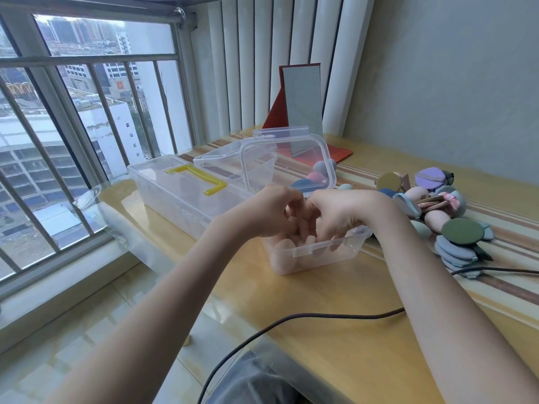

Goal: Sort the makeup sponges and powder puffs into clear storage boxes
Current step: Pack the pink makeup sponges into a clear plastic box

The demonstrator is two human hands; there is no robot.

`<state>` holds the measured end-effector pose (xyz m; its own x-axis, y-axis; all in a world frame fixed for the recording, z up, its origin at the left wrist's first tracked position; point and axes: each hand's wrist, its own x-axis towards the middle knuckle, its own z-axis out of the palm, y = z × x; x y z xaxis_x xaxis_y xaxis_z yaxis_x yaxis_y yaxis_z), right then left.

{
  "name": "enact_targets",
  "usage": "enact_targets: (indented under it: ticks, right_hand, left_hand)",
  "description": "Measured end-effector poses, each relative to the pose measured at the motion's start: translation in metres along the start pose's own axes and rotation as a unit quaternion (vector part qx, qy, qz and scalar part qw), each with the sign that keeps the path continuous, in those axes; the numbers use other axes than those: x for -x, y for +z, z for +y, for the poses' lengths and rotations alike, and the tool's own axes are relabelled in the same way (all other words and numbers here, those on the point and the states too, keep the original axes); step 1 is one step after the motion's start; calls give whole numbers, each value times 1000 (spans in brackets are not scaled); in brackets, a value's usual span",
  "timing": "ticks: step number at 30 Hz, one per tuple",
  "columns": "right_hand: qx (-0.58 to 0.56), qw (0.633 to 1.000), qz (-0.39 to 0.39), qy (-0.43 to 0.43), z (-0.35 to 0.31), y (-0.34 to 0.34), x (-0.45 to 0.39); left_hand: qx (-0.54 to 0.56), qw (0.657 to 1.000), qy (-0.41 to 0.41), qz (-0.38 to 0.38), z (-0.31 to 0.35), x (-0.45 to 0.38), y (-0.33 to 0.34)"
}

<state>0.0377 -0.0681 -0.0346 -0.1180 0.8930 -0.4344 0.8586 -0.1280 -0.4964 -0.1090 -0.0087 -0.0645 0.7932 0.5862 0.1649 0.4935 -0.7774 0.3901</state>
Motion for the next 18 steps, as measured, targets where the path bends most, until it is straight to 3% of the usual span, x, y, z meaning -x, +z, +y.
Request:
enact_targets:
  ticks: [4,8,12,18]
  right_hand:
    - [-41,999,-26,-15,5,-10,11]
    - [-118,993,7,-20,18,-22,21]
    - [-93,996,-6,-16,14,-17,14]
    - [-123,992,4,-13,16,-20,13]
  left_hand:
    - [-13,1000,6,-1,0,-1,1]
    - [25,1000,2,-9,0,2,-3]
    - [64,998,1,-9,-3,1,-6]
    - [183,979,-17,85,-3,5,-3]
